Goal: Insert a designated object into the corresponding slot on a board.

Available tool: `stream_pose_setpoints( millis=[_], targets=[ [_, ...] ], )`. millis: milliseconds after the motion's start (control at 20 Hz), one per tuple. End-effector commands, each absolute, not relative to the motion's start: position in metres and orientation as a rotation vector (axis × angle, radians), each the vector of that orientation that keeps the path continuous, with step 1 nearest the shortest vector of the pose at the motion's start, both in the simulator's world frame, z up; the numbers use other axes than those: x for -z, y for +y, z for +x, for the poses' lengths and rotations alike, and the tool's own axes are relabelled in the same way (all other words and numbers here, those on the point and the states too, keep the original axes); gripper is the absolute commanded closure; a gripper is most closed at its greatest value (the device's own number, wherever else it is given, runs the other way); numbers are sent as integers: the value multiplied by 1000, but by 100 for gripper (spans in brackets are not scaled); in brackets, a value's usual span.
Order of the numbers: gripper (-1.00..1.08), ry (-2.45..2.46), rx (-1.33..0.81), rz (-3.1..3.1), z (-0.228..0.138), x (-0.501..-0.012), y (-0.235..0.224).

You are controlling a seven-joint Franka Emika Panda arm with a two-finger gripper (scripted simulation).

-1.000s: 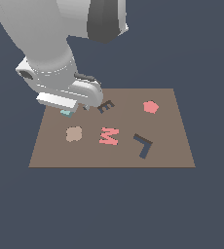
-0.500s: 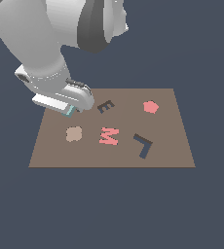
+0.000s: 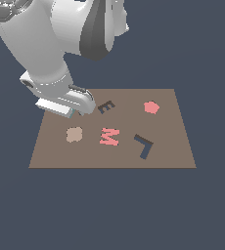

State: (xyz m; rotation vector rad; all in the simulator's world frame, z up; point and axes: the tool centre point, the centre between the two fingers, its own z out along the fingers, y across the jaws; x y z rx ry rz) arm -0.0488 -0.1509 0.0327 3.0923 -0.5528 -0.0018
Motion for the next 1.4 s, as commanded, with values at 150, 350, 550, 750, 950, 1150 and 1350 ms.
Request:
stream_pose_setpoints(
  millis=[150, 350, 550, 750, 950, 1150, 1350],
  targets=[
    [108, -553, 0, 3093, -49, -30, -151],
    [108, -553, 0, 3093, -49, -30, -151],
    [108, -553, 0, 3093, -49, -30, -151],
    [108, -542, 0, 3095, -48, -30, -151],
    [108, -489, 0, 3103, -46, -30, -150],
    [108, -392, 0, 3117, -42, -31, -148],
    [108, -252, 0, 3131, -37, -31, -145]
  ],
)
